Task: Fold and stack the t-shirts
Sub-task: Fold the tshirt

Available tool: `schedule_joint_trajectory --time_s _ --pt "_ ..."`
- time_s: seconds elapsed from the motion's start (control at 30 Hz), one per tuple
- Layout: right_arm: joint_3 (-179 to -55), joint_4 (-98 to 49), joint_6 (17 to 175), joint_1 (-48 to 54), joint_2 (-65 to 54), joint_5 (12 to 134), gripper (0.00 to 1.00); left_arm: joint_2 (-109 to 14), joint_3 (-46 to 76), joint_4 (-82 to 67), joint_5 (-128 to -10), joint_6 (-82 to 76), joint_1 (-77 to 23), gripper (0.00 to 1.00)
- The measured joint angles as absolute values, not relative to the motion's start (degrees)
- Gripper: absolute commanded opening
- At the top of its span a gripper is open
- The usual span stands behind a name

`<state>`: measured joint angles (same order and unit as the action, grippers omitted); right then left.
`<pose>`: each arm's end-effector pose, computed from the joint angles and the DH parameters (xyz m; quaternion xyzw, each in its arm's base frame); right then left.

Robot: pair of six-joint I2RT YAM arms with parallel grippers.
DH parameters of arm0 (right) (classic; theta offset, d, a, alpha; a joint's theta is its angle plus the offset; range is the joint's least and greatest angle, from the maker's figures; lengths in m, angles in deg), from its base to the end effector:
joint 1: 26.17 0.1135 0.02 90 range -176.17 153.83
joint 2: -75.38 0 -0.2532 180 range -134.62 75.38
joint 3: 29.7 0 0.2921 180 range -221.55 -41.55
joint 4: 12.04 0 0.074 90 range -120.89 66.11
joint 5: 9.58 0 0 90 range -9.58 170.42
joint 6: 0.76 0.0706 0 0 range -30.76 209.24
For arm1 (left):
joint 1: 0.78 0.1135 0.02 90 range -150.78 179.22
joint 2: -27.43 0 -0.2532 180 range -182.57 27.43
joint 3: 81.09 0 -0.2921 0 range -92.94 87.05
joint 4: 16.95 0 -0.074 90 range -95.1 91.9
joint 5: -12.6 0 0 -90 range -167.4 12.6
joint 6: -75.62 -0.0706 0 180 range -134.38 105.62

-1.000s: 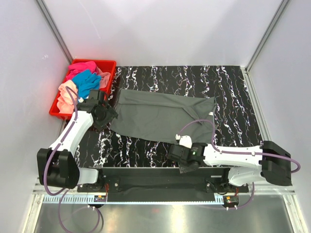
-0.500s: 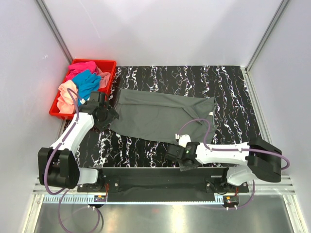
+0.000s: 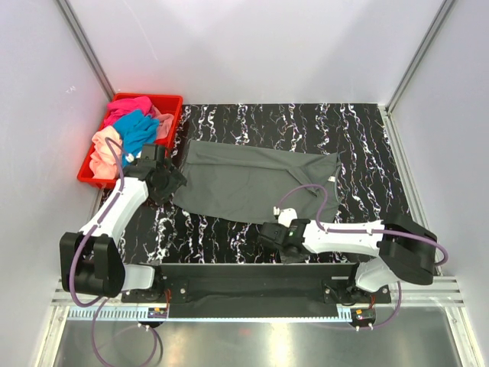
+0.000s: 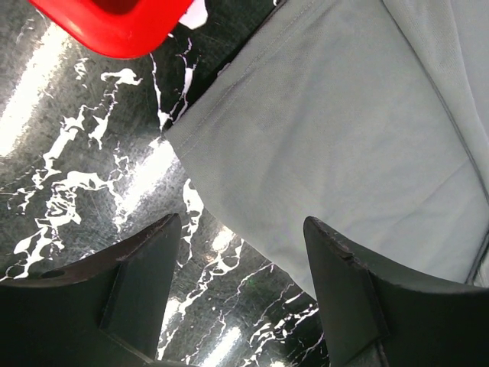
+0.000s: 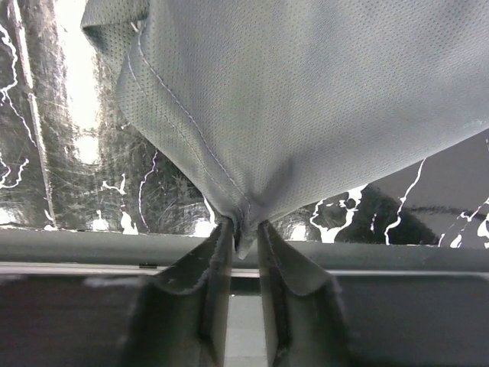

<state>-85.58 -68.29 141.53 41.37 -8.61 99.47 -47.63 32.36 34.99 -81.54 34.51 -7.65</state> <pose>0.1225 0.2361 0.0876 -0.1226 0.9774 -0.0409 0.1673 0.3132 -0.0326 0.1893 -0.3550 0.8988 -0.0883 0.2416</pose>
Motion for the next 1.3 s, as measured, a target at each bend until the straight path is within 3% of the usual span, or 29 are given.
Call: schedule_joint_trajectory --time_s 0.03,0.1,0.27,0.57,0.7,0.8,1.3 --pt "-85.6 -68.2 141.7 41.4 -8.6 99.4 0.07 -47.6 32.4 35.0 -81.8 34.3 -7.7 0.7" --pt "-85.6 -68.7 142.4 41.3 -8.6 99.5 0.0 -47.6 32.6 35.0 -82.5 34.7 -7.9 0.69" --pt "-86.7 -74.8 145.2 41.3 -6.3 100.3 0.0 -47.4 35.0 36.6 -84.7 41.2 -9.2 0.61" --pt "-91.5 -81.9 146.5 41.3 1.1 102.0 0.0 -47.6 40.3 35.2 -86.7 54.0 -11.2 0.63" --pt "-91.3 -82.3 146.5 41.3 2.4 102.0 0.0 -53.4 37.5 35.2 -89.1 56.8 -11.2 0.53" --pt "-91.3 -83.1 146.7 41.3 4.8 102.5 0.0 -55.1 37.1 36.4 -91.4 58.9 -11.2 0.51" --pt "-92.2 -85.9 146.7 41.2 8.7 105.0 0.0 -55.4 40.8 31.9 -95.7 64.2 -11.3 0.52"
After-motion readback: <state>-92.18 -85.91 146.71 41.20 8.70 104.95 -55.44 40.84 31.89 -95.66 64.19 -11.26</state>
